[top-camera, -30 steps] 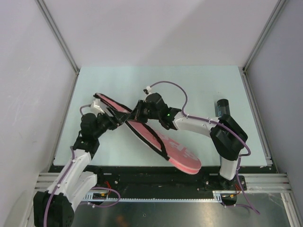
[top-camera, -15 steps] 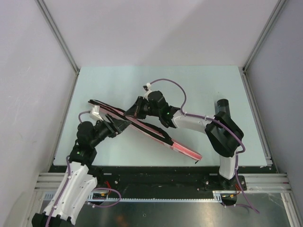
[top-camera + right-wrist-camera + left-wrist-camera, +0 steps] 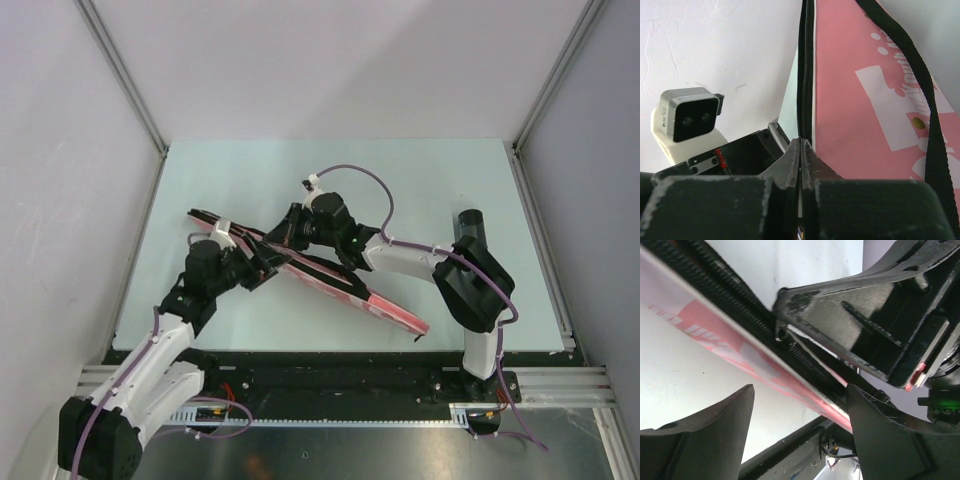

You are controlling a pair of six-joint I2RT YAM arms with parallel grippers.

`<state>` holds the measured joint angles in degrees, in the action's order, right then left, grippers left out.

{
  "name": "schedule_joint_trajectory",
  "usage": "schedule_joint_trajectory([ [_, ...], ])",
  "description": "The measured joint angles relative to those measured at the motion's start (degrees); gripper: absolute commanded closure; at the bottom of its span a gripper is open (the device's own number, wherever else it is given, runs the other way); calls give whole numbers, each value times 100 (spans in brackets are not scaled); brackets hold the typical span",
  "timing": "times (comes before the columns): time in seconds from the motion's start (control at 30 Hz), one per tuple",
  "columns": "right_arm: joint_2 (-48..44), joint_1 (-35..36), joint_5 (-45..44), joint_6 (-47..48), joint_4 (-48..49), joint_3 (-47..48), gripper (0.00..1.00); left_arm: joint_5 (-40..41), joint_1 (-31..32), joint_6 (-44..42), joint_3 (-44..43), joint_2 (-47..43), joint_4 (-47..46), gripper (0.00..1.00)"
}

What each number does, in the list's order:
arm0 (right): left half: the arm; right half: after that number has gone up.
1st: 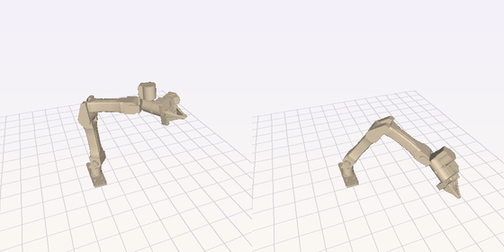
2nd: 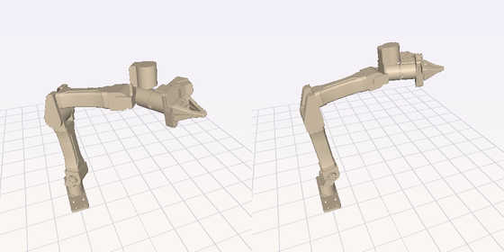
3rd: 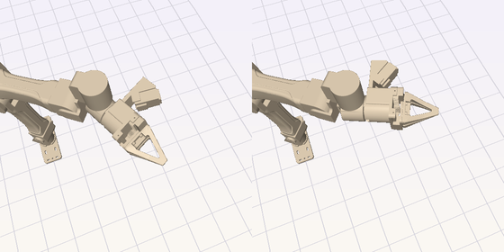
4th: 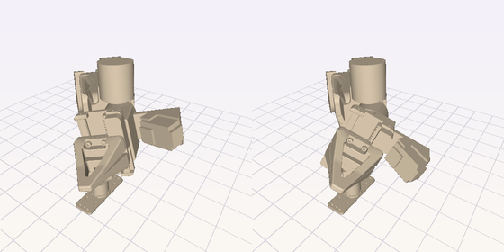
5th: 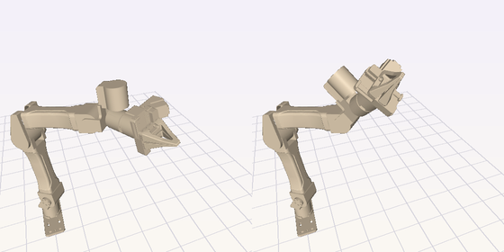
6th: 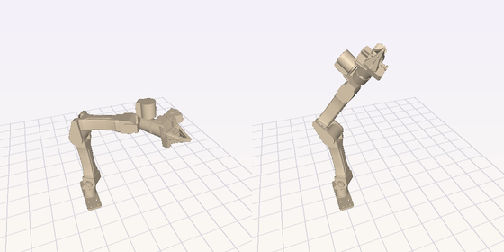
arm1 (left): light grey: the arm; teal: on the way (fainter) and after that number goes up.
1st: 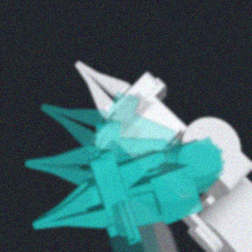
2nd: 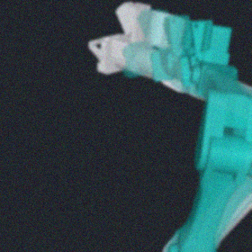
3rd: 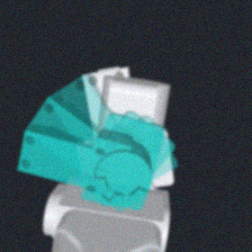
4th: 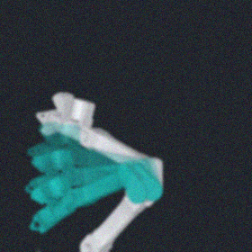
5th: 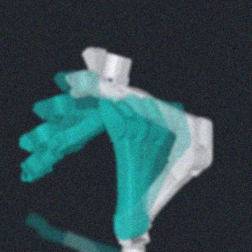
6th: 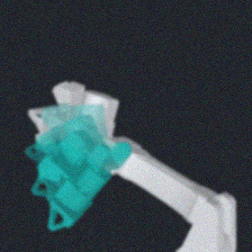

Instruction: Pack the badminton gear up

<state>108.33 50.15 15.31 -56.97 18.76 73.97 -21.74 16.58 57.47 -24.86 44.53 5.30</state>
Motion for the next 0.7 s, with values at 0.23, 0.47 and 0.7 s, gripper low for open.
schedule_joint_trajectory([
  [0.23, -33, 125, -199, 306, -101, 59, 100, 122, 168, -212, -306, 326, 0, 70],
  [0.47, -118, 74, -293, 531, -269, 63, 100, 269, 177, -758, -372, 509, 221, 100],
  [0.7, -129, -35, -282, 1036, -553, 608, 100, -24, 184, -1963, -1314, 1189, 658, 100],
])
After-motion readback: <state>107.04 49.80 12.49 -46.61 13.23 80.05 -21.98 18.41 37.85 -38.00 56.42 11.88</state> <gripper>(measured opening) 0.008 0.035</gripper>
